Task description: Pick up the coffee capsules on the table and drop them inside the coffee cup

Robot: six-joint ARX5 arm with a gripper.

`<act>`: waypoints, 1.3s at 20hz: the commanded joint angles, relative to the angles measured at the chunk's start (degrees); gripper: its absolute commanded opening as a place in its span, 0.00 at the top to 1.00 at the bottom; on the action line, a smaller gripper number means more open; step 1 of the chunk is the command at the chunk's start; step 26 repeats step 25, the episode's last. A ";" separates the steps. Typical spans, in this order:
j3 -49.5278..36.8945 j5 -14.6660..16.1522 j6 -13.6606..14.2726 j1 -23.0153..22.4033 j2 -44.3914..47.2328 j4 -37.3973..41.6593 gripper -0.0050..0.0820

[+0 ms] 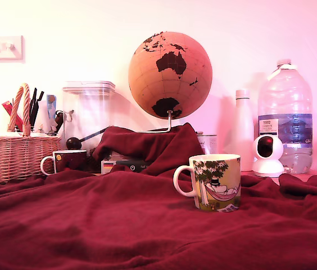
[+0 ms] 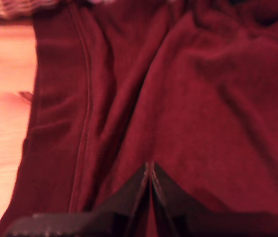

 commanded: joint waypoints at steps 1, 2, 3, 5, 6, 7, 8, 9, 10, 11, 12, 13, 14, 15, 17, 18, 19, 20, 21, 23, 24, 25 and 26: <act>-2.97 0.17 -0.61 -0.09 -4.50 0.20 0.97; -4.09 0.20 -0.98 -0.09 -7.13 -0.59 0.97; -5.05 0.22 -1.51 -0.09 -9.57 -1.18 0.97; -6.47 0.35 -1.62 -0.09 -14.36 -3.23 0.97; -6.69 0.31 -1.60 -0.09 -16.61 -4.74 0.97; -6.88 0.31 -1.60 -0.09 -18.80 -6.03 0.97; -7.19 0.28 -1.60 -0.09 -21.03 -7.21 0.97; -7.48 -0.07 -1.60 -0.09 -23.12 -8.68 0.97; -7.93 -0.31 -1.64 -0.07 -25.55 -9.84 0.97; -8.44 -0.31 -1.64 -0.09 -28.09 -10.82 0.97; -9.03 -0.31 -1.79 -0.09 -30.60 -11.58 0.97; -9.57 -0.31 -2.12 -0.09 -33.35 -12.74 0.97; -9.92 -0.31 -2.12 -0.09 -36.00 -14.21 0.97; -10.03 -0.35 -2.64 -0.09 -38.58 -15.78 0.97; -10.03 -0.35 -3.17 -0.09 -43.01 -19.21 0.97; -10.03 -0.39 -3.17 -0.09 -45.33 -20.76 0.97; -10.03 -0.44 -3.52 -0.09 -47.58 -22.29 0.97; -10.03 -0.61 -3.78 -0.07 -49.55 -23.85 0.97; -10.03 -0.70 -3.82 -0.09 -51.65 -25.33 0.97; -10.03 -0.79 -4.42 -0.09 -55.43 -28.30 0.97; -10.03 -0.79 -4.59 -0.09 -57.05 -29.57 0.97; -10.03 -0.79 -4.59 -0.07 -56.81 -29.83 0.97; -10.03 -0.79 -4.59 -0.07 -56.81 -29.83 0.97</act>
